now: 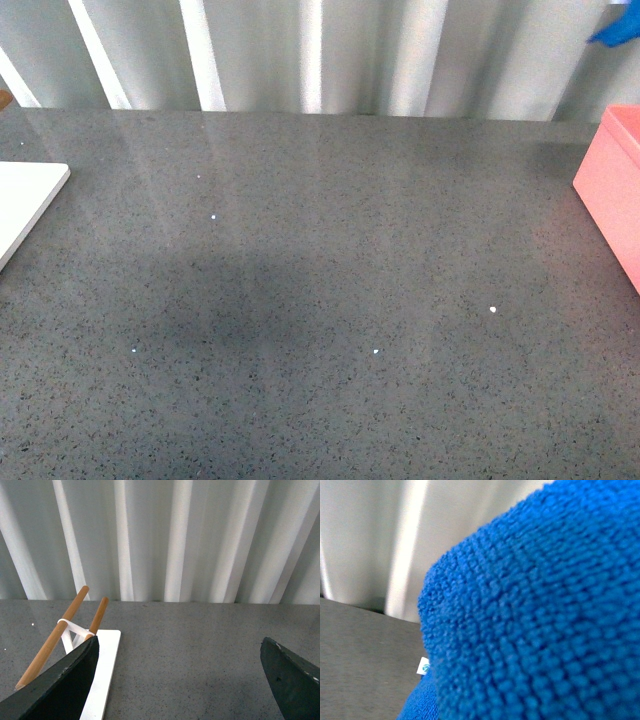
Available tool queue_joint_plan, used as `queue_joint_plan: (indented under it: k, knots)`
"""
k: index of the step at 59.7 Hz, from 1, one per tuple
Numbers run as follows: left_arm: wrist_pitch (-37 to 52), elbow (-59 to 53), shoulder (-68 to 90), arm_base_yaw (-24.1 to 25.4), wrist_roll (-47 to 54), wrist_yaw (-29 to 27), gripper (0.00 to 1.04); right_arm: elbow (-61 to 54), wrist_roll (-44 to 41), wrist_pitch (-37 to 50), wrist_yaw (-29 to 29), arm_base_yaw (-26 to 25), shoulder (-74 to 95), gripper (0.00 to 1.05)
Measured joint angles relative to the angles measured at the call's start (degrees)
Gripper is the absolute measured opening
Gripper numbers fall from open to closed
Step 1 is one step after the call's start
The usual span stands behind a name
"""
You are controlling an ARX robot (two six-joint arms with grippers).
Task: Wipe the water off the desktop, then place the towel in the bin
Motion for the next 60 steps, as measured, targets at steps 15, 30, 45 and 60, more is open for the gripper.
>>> queue_joint_plan:
  k: [15, 30, 45, 60]
  knots:
    - [0.00, 0.00, 0.00, 0.00, 0.00, 0.00, 0.98, -1.01, -4.26, -6.34, 0.85, -12.85, -4.04, 0.07]
    - [0.00, 0.00, -0.02, 0.00, 0.00, 0.00, 0.98, -1.18, -6.21, -6.64, -2.34, -24.13, -2.51, 0.07]
    - [0.00, 0.00, -0.02, 0.00, 0.00, 0.00, 0.98, -1.14, -5.49, -6.27, -5.90, -27.02, 1.90, 0.07]
    - [0.00, 0.00, -0.02, 0.00, 0.00, 0.00, 0.98, 2.49, -0.20, -11.58, -6.93, -27.08, 6.38, 0.07]
